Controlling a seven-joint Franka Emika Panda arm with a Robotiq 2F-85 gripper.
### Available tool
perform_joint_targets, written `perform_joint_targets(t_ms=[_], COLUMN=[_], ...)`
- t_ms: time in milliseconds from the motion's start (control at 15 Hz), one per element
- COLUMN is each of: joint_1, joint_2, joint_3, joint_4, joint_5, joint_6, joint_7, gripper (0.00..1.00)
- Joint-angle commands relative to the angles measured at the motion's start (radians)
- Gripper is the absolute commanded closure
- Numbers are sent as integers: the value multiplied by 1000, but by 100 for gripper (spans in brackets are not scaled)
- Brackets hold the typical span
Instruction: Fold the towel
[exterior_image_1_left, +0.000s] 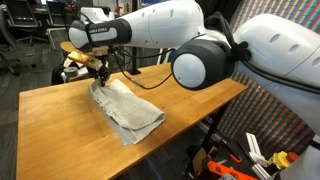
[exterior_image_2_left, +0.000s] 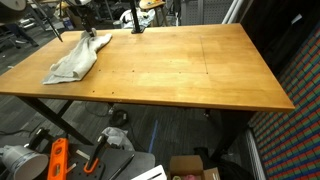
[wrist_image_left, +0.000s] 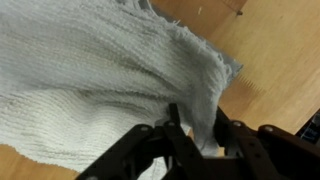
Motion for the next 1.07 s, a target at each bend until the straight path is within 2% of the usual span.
perform_joint_targets(t_ms=[0, 267, 533, 800, 1000], joint_1=[-37, -101, -169, -187, -189], joint_2=[-54, -166, -278, -356, -360], joint_3=[66, 150, 199, 178, 171], joint_4=[-17, -95, -220, -378, -452], joint_5=[34, 77, 94, 19, -20], joint_6=[-37, -98, -234, -314, -279], joint_7=[-172, -376, -554, -713, -768], gripper=[30, 1, 0, 1, 0])
